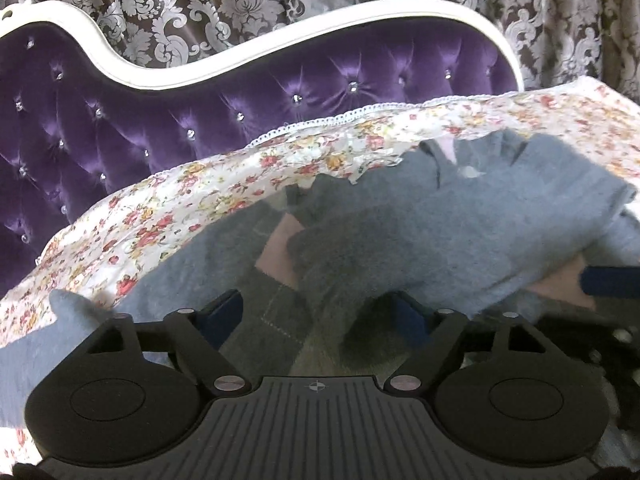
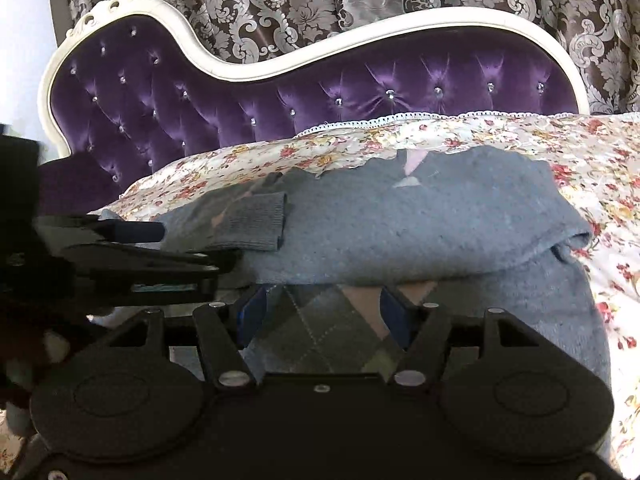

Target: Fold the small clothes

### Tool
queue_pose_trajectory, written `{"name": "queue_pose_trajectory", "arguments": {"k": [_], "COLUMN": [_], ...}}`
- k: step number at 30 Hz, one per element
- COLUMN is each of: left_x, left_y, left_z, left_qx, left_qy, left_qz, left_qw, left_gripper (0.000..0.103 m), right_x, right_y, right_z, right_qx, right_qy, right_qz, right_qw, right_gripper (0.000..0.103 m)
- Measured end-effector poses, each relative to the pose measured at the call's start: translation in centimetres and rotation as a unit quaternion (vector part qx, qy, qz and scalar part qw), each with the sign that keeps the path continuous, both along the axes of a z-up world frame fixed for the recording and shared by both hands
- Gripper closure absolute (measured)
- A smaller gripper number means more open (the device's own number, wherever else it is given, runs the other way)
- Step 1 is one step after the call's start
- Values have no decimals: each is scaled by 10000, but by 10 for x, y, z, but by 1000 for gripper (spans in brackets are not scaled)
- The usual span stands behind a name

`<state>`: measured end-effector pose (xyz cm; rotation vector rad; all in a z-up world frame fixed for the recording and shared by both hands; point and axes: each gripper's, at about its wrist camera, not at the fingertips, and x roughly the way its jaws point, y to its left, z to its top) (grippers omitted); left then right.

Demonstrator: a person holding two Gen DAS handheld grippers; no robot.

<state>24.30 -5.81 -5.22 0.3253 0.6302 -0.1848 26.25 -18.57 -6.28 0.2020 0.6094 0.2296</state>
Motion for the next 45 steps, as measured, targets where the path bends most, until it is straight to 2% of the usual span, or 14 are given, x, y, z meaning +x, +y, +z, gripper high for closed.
{"name": "queue_pose_trajectory", "arguments": {"k": [5, 6, 7, 9, 16, 20, 26, 29, 31, 38, 39, 40, 41, 45], "left_x": [17, 20, 23, 30, 11, 7, 10, 5, 3, 0, -2, -3, -4, -8], "left_y": [10, 13, 16, 25, 65, 86, 102, 106, 110, 123, 125, 127, 129, 138], "left_z": [8, 9, 9, 8, 31, 31, 5, -5, -5, -3, -3, -2, -2, -2], "left_qx": [-235, -389, -610, -1144, -1824, -2061, -2260, -2339, -2461, -2703, -2697, -2666, -2649, -2636], "left_qy": [-89, -33, 56, 334, -245, -99, 432, 499, 442, 456, 454, 448, 443, 470], "left_qz": [300, 275, 177, 31, 633, 831, 1101, 1126, 1067, 1156, 1166, 1191, 1207, 1231], "left_qw": [9992, 9989, 9980, 9929, 9809, 9749, 9669, 9644, 9624, 9547, 9548, 9554, 9557, 9556], "left_gripper": [28, 46, 75, 98, 98, 98, 97, 90, 73, 66, 65, 64, 63, 62], "right_x": [-4, -3, -3, -2, -8, -10, -1, 13, 27, 81, 85, 89, 89, 90], "right_y": [-2, -3, -3, -3, -6, -15, -45, -67, -83, -107, -106, -106, -107, -113], "right_z": [-5, -6, -7, -8, 2, 15, 33, 35, 32, 1, -4, -8, -11, -9], "right_qx": [62, 77, 81, 75, 66, 78, 163, -20, -71, -413, -459, -509, -521, -549], "right_qy": [37, 47, 56, 72, 1, -35, -93, -116, -30, 623, 712, 790, 773, 745], "right_qz": [-9, -7, -1, 21, 124, 209, -54, -470, -699, -930, -899, -846, -784, -869], "right_qw": [10000, 10000, 10000, 9999, 9999, 9997, 9998, 9988, 9975, 9929, 9923, 9920, 9926, 9919], "right_gripper": [36, 36, 36, 36, 36, 36, 36, 35, 35, 36, 47, 76, 82, 84]}}
